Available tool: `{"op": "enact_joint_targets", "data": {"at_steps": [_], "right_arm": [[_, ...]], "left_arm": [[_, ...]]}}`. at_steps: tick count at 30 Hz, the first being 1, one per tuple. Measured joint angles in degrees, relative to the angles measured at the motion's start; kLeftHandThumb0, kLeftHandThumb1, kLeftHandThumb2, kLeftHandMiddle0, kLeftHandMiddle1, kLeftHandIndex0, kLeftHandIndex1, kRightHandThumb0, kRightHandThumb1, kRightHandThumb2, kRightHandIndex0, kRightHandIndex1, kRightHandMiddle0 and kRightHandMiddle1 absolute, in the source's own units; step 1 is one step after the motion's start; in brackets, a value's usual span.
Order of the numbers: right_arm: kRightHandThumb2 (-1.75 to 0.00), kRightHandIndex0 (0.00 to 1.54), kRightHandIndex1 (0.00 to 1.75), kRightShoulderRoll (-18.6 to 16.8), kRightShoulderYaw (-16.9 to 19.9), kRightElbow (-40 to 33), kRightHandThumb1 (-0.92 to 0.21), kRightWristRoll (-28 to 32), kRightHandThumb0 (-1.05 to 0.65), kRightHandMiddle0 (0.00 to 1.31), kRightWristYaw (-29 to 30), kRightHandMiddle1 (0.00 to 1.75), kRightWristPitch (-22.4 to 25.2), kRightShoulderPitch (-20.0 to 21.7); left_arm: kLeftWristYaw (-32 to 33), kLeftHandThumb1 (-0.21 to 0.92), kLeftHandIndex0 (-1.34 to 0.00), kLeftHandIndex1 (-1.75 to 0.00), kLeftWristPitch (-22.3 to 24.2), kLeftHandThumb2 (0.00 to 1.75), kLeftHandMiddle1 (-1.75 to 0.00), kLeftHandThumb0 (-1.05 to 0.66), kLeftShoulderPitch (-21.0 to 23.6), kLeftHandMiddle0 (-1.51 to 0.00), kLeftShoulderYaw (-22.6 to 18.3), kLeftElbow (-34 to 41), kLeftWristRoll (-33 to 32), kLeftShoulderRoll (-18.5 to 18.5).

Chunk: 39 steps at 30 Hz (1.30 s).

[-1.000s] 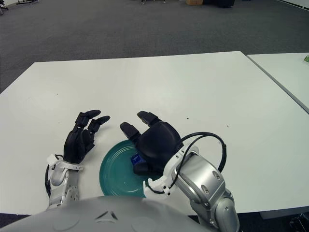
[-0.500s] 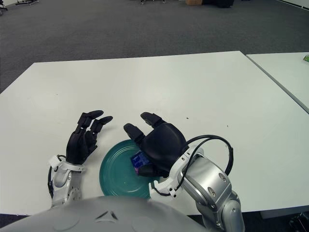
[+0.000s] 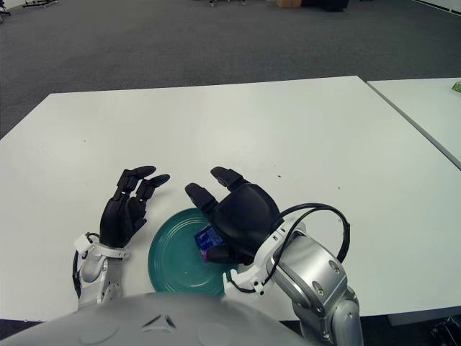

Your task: Put the gum into the plate.

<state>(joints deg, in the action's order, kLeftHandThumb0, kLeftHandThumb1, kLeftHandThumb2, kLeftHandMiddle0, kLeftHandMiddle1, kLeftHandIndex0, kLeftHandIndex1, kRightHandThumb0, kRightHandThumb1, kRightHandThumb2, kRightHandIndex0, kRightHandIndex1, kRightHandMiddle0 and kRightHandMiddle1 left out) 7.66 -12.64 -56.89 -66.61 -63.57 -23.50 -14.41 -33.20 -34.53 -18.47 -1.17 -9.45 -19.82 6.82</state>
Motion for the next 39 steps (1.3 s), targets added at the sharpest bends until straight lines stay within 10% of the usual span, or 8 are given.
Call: {"op": "enact_joint_targets", "data": {"at_steps": [21,26,39], "right_arm": [[-1.04,0.11,0.02,-2.9,0.2,0.3,-0.92,-0.6,-1.00,0.02,-1.8,0.10,-0.3,0.5],[-0.70,0.37,0.03,-2.6,4.2,10.9,-0.92,2.0,-0.80,0.00,9.1,0.65,1.5,5.8],[-0.63,0.32,0.00,0.8,3.8,37.9,-0.92,-6.3,-0.74,0.00,40.2,0.62,10.7,15.6]], "left_arm": [[0.0,0.92,-0.05,-1.22,0.1,0.71,-0.97,-0.95,-0.1,-0.19,-0.1,0.4,-0.7,-0.1],[0.9,0.92,-0.04,-1.06,0.6,0.81,-0.54,-0.93,0.1,-0.34,-0.7,1.1,0.1,-1.2],[4.4,0.92,-0.05,-1.02,3.3,0.87,-0.30,-0.91,0.1,-0.35,-1.9,0.8,1.4,-3.4]]}}
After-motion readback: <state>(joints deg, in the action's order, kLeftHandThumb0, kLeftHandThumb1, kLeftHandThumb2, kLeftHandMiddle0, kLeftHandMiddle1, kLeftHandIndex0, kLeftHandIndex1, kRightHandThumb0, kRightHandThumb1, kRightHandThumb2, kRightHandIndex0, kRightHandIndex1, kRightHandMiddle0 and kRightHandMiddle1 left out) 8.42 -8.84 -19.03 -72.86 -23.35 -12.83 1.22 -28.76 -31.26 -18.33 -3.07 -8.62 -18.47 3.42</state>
